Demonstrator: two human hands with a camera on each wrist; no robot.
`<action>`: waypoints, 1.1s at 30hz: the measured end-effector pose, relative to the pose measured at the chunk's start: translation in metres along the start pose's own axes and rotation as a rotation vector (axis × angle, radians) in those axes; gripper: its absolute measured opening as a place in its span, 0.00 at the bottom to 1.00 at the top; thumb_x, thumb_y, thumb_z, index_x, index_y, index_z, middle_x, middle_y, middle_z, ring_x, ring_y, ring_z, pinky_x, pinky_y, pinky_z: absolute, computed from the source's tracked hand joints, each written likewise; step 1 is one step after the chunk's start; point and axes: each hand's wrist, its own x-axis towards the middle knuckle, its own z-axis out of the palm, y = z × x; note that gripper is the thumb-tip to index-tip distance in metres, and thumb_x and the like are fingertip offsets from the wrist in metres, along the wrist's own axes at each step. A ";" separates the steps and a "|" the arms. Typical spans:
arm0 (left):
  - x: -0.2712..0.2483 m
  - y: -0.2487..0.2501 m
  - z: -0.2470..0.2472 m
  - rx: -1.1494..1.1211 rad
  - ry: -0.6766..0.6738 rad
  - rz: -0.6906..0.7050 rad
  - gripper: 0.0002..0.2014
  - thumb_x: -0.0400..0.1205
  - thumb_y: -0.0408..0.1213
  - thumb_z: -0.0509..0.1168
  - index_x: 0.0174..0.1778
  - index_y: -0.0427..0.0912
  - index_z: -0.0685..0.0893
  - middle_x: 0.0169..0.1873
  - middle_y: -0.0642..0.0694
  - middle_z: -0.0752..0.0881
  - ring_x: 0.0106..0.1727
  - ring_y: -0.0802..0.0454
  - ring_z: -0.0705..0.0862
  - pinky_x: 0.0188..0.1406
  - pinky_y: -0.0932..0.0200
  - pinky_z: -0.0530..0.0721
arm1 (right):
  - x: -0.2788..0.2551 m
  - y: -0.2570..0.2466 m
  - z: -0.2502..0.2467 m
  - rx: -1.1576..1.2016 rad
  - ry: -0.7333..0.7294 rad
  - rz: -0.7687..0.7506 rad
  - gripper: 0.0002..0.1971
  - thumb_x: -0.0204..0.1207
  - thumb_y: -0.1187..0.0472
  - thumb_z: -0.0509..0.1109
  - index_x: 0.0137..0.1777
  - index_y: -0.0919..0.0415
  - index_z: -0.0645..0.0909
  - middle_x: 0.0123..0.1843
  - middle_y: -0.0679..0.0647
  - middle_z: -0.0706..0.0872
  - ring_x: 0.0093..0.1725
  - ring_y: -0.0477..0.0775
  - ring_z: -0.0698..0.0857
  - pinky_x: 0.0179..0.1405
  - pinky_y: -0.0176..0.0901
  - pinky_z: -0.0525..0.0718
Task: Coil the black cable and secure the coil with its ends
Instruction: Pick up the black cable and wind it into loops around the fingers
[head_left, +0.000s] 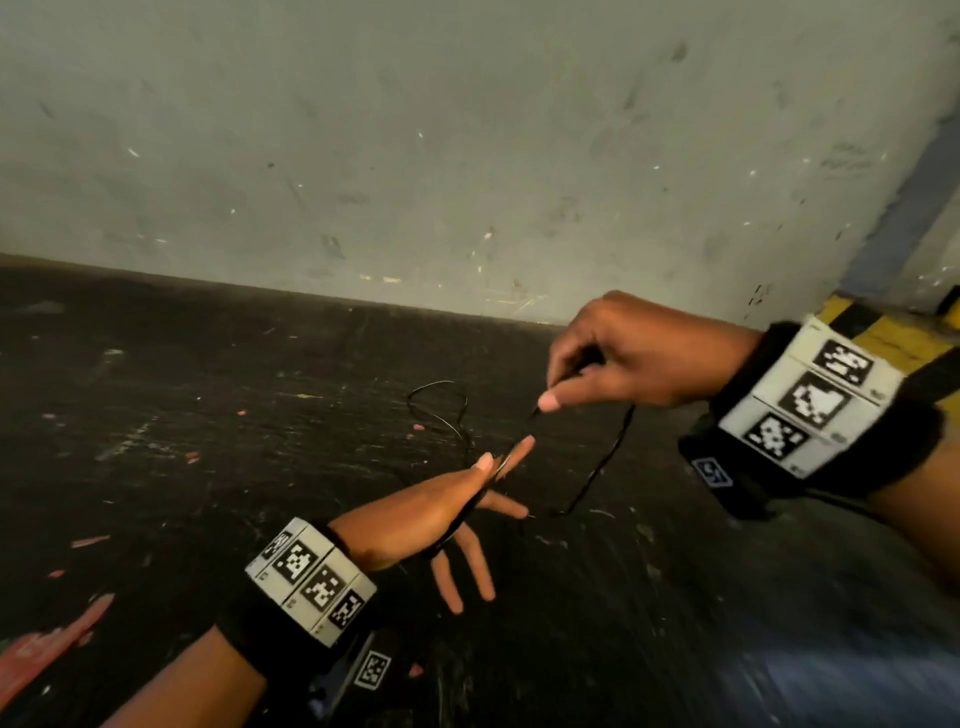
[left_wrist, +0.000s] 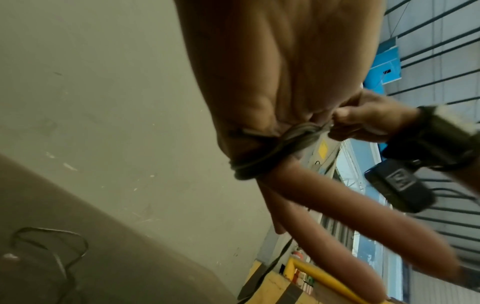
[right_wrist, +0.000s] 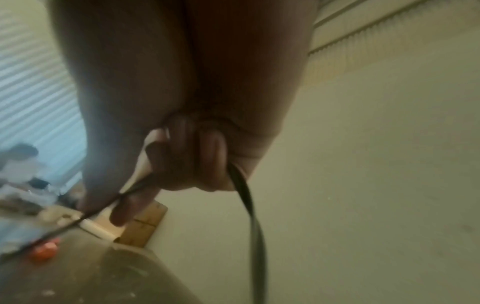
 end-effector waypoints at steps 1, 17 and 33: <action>-0.003 0.003 0.002 -0.003 -0.038 -0.002 0.19 0.72 0.71 0.45 0.60 0.91 0.59 0.75 0.46 0.74 0.47 0.36 0.89 0.31 0.47 0.91 | 0.002 0.005 -0.002 0.000 0.017 -0.008 0.07 0.71 0.55 0.75 0.39 0.59 0.89 0.28 0.39 0.84 0.27 0.35 0.80 0.28 0.23 0.71; 0.006 0.037 -0.017 -0.628 -0.075 0.429 0.24 0.82 0.60 0.43 0.77 0.73 0.56 0.73 0.40 0.77 0.52 0.33 0.89 0.30 0.45 0.91 | 0.017 0.007 0.157 0.384 0.331 0.038 0.09 0.80 0.68 0.61 0.50 0.64 0.83 0.48 0.52 0.88 0.50 0.33 0.83 0.48 0.38 0.79; 0.029 0.006 -0.008 0.125 0.196 0.011 0.38 0.77 0.67 0.40 0.80 0.51 0.58 0.41 0.48 0.91 0.22 0.53 0.83 0.14 0.65 0.76 | -0.002 -0.008 0.044 -0.054 -0.006 0.084 0.11 0.72 0.52 0.73 0.32 0.54 0.81 0.24 0.43 0.76 0.23 0.39 0.75 0.27 0.37 0.74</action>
